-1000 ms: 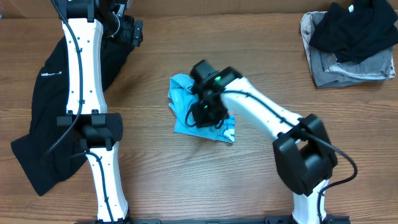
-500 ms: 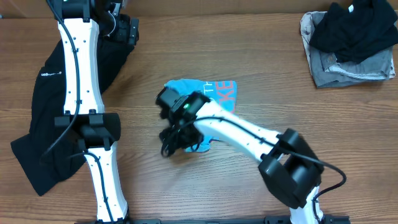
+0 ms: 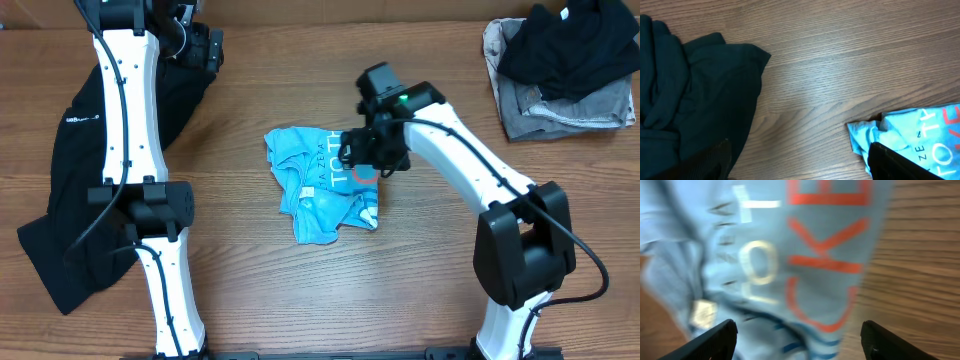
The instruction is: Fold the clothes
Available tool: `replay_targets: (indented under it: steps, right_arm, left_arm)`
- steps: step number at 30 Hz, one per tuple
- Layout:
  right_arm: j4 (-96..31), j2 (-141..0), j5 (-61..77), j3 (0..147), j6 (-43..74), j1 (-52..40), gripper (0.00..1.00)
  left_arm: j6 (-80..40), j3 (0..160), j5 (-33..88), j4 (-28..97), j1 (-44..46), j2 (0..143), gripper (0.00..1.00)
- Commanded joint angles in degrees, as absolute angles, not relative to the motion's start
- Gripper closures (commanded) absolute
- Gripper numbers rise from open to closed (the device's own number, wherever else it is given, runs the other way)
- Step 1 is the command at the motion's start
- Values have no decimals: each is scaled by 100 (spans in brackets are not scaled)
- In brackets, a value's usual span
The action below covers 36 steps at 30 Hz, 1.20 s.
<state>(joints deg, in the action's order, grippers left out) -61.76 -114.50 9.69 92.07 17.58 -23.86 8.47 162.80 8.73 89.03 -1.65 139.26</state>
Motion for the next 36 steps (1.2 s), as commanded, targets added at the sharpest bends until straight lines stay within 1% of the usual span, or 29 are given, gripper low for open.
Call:
replay_targets:
  steps: [1,3,5,8,10,11,14,17,22,25,26,27,28,29,30,31,33,36]
  right_arm:
    - [-6088,-11684,928,8954,1608,-2274,18]
    - [-5986,-11745,1142,8838,1450,-2241,21]
    - [-5867,-11804,1321,8713,1372,-2241,28]
    - [-5728,-11876,1409,8493,1365,-2252,33]
    - [-5693,-11889,1396,8350,1361,-2248,40]
    - [-5680,-11889,1356,8278,1347,-2235,52]
    - [-5712,-11889,1009,8169,1374,-2189,96]
    - [-5769,-11889,502,8173,1372,-1977,96]
    - [-5741,-11889,-217,8182,1251,-1175,96]
    - [-5376,-11889,-296,8189,611,-569,96]
    - [-5177,-11889,-292,8197,425,-386,91]
    - [-4984,-11889,-287,8230,357,-213,78]
    - [-4801,-11889,-172,8307,296,-25,61]
    - [-4748,-11889,104,8449,250,139,40]
    - [-4779,-11889,357,8589,250,239,33]
    - [-4921,-11889,790,8833,252,351,30]
    - [-5221,-11874,1446,9275,252,438,30]
    - [-5553,-11736,1776,9810,252,320,28]
  left_arm:
    - [744,16398,884,8882,-193,13913,11]
    - [744,16398,884,8882,-193,13913,11]
    - [744,16398,884,8879,-193,13913,11]
    - [742,16398,884,8882,-193,13913,11]
    - [740,16398,884,8882,-193,13913,11]
    - [729,16398,884,8884,-193,13913,11]
    - [718,16398,886,8888,-191,13913,11]
    - [696,16398,895,8888,-187,13913,11]
    - [674,16398,904,8886,-187,13913,11]
    - [657,16398,906,8877,-185,13913,11]
    - [652,16398,906,8862,-185,13913,11]
    - [620,16398,904,8842,-185,13913,11]
    - [587,16398,915,8816,-185,13913,12]
    - [572,16398,937,8801,-185,13913,11]
    - [574,16398,965,8794,-185,13913,11]
    - [574,16398,1009,8788,-185,13913,11]
    - [569,16398,1022,8779,-185,13913,11]
    - [572,16398,1015,8777,-185,13913,11]
